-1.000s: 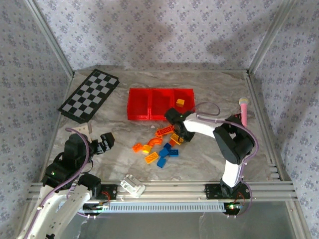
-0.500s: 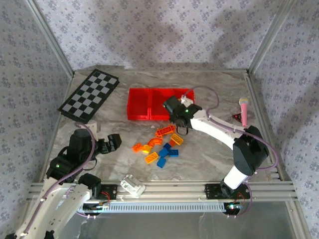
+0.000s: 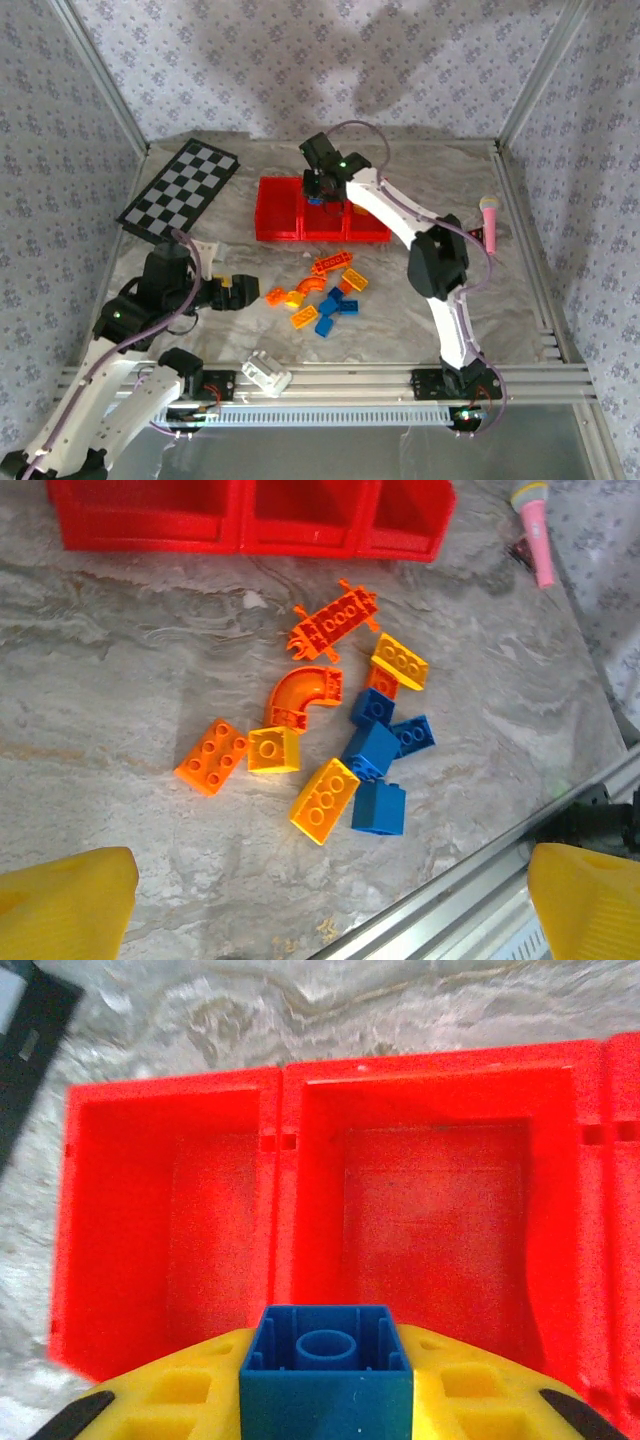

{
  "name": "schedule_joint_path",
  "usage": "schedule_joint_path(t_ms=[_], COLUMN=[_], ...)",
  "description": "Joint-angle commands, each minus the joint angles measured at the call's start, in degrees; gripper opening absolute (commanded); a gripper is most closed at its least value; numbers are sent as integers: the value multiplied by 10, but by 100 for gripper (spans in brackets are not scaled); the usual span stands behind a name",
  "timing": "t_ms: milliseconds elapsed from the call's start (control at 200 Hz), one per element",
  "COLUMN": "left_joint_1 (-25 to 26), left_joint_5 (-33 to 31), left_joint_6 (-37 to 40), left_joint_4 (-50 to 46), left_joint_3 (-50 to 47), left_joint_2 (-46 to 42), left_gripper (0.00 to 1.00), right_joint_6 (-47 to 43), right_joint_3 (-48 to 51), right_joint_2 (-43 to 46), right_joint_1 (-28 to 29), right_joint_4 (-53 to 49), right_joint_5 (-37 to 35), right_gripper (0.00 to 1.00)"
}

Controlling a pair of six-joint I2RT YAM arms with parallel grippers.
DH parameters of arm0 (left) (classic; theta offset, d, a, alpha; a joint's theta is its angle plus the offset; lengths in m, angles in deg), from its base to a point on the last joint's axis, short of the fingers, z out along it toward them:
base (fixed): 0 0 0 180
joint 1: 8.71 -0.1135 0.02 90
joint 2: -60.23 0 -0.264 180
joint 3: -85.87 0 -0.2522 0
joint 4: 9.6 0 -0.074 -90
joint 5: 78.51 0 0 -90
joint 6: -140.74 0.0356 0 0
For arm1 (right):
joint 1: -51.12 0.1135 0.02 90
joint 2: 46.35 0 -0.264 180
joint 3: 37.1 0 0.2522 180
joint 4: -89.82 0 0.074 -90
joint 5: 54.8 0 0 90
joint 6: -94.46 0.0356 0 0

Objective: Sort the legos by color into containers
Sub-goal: Place the lego in the container, then rotate the lego at the center of the table.

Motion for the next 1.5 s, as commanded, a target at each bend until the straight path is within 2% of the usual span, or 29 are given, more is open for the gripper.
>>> schedule_joint_path(t_ms=[0, 340, 595, 735, 865, 1014, 1229, 1494], left_joint_1=[5, 10, 10, 10, 10, 10, 10, 10], left_joint_5=[31, 45, 40, 7, 0, -2, 3, 4], left_joint_6=[41, 47, 47, 39, 37, 37, 39, 39], left_joint_4=[-40, 13, 23, 18, 16, 20, 24, 27], left_joint_3=[15, -19, -26, -27, -26, -29, -32, -34], left_joint_2=[-19, -56, -50, -53, -60, -72, -83, -93], left_gripper=[100, 100, 100, 100, 100, 100, 100, 100], right_joint_6=[-37, -36, -25, -18, -1, 15, -3, -132], right_joint_3=[-64, -65, -39, -40, -26, 47, 201, 394], right_joint_2=[-52, -82, -72, -60, -29, 52, 187, 303], right_joint_1=[-7, -16, -9, -7, 0, 16, 26, 44], right_joint_4=[-90, -95, -87, -96, -99, -86, -37, -17], right_joint_5=[31, 36, 18, 14, -12, -31, -17, -22], right_gripper=[31, 33, 47, 52, 53, 55, 60, 69])
